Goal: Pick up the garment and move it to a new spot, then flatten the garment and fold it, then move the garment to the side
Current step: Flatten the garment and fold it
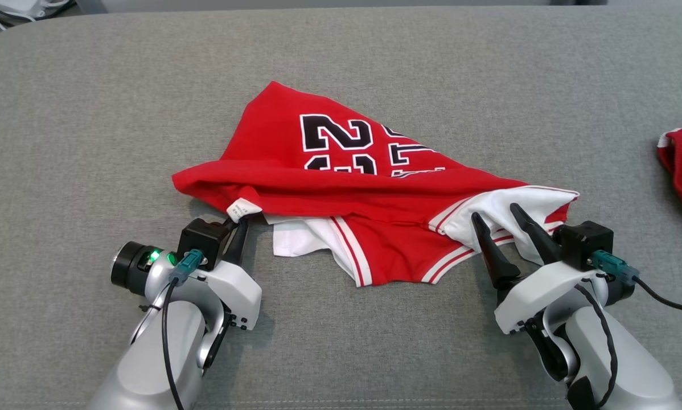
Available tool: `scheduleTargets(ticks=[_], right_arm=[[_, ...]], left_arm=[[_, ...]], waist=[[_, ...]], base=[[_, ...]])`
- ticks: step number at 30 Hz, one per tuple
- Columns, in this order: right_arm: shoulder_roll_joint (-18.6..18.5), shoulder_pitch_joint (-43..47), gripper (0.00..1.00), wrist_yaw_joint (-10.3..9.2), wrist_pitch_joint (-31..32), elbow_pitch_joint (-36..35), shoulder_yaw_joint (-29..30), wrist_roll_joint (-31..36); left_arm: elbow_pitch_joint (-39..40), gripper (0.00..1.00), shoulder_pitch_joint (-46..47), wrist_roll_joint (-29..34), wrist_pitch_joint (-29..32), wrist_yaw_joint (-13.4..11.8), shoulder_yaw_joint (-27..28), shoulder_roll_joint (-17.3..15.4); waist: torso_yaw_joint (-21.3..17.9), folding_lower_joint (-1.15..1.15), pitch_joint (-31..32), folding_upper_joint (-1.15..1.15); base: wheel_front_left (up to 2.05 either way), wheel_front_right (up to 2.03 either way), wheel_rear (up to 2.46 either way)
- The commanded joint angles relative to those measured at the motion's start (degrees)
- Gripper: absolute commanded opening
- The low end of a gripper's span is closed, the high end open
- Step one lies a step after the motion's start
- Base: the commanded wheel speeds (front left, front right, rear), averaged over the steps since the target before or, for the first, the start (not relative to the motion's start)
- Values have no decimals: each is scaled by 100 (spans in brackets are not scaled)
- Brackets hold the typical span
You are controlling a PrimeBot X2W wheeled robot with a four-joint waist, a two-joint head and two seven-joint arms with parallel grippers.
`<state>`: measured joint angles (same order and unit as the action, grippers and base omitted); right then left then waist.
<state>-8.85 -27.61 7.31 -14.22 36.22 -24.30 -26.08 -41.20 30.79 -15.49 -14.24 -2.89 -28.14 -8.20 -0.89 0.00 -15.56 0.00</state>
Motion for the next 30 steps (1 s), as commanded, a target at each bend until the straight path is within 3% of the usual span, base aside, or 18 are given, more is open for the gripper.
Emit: scheduleTargets(ticks=[1, 8, 15, 22, 24, 25, 26, 27, 30], right_arm=[[36, 51, 100, 18, -78, -101, -42, 53], [46, 133, 100, 18, -78, -57, -39, -4], [45, 236, 100, 18, -78, -6, 5, -32], [61, 221, 100, 18, -78, 33, -27, -28], [72, 188, 100, 18, -78, 26, -66, -34], [76, 172, 100, 18, -78, 22, -86, -40], [72, 159, 100, 18, -78, 20, -87, -50], [63, 152, 100, 18, -78, 17, -83, -60], [26, 146, 100, 18, -78, 8, -59, -74]], left_arm=[[176, 0, 26, 86, -75, 27, 212, -137], [623, 0, -119, 174, -75, 59, 285, -149], [1840, 0, -212, 366, -12, -32, 352, -441], [2799, 0, -463, 421, 1201, 0, 142, -772], [2728, 26, -641, 328, 1660, 31, 100, -848], [2688, 21, -712, 274, 1795, 42, 101, -877], [2640, 5, -768, 264, 1873, 28, 110, -928], [2575, 0, -812, 264, 1918, 9, 124, -984], [2366, 0, -895, 264, 1919, -90, 229, -1147]], waist=[[57, 0, 45, 0], [286, 0, 206, 0], [550, 0, 384, 0], [588, 0, 354, 0], [535, 0, 311, 0], [505, 0, 293, 0], [480, 0, 276, 0], [466, 0, 262, 0], [436, 0, 234, 0]], base=[[0, 0, 0], [0, 0, 0], [0, 0, 0], [0, 0, 0], [0, 0, 0], [0, 0, 0], [0, 0, 0], [0, 0, 0], [0, 0, 0]])
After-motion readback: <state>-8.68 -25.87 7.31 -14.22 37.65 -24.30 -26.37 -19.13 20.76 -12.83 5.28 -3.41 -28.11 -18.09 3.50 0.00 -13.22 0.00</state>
